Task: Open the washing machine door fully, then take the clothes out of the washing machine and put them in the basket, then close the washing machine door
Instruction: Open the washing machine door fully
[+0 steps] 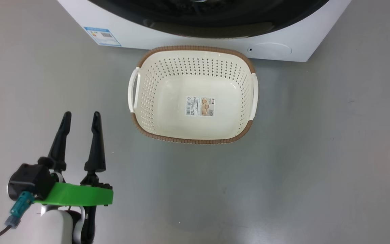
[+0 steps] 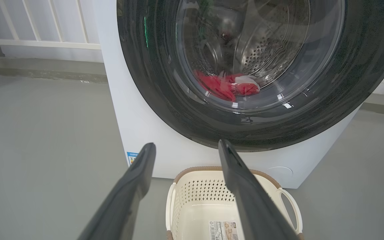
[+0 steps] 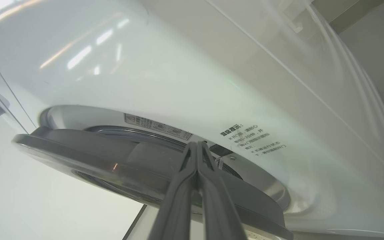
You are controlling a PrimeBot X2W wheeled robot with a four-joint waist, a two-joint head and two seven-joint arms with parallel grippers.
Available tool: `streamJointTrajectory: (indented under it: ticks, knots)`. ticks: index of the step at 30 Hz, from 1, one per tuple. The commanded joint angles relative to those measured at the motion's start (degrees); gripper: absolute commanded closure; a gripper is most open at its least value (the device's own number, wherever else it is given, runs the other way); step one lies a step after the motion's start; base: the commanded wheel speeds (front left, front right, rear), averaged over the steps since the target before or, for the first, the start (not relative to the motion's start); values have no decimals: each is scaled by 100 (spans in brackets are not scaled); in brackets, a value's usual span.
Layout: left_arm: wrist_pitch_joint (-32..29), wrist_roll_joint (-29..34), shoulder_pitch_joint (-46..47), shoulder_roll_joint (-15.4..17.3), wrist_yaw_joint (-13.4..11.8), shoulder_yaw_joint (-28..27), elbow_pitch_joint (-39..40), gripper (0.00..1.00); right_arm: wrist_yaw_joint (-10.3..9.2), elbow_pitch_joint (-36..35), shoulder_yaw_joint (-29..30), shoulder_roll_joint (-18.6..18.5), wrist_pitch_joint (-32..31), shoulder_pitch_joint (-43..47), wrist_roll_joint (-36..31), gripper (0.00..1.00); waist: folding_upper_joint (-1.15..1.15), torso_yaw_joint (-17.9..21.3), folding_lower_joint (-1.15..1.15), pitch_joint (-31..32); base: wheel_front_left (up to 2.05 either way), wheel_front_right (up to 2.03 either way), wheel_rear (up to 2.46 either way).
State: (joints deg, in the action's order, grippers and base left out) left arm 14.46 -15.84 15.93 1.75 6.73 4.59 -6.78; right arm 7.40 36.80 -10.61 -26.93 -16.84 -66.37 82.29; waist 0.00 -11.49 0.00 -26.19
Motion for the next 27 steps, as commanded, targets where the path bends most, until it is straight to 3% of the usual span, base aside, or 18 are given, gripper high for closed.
streamJointTrajectory:
  ticks: [1, 27]
  knots:
    - [54, -29, 122, 112, -46, -162, 156, 0, 9, -123, -37, 22, -36, -114, 34, 100, 0, -18, 0, -28, 0, 0, 0]
    - [54, -244, 214, 112, -130, -82, 96, 0, 9, 544, -289, 50, -927, -1148, 261, 100, 0, -323, 0, -309, 0, 0, 0]
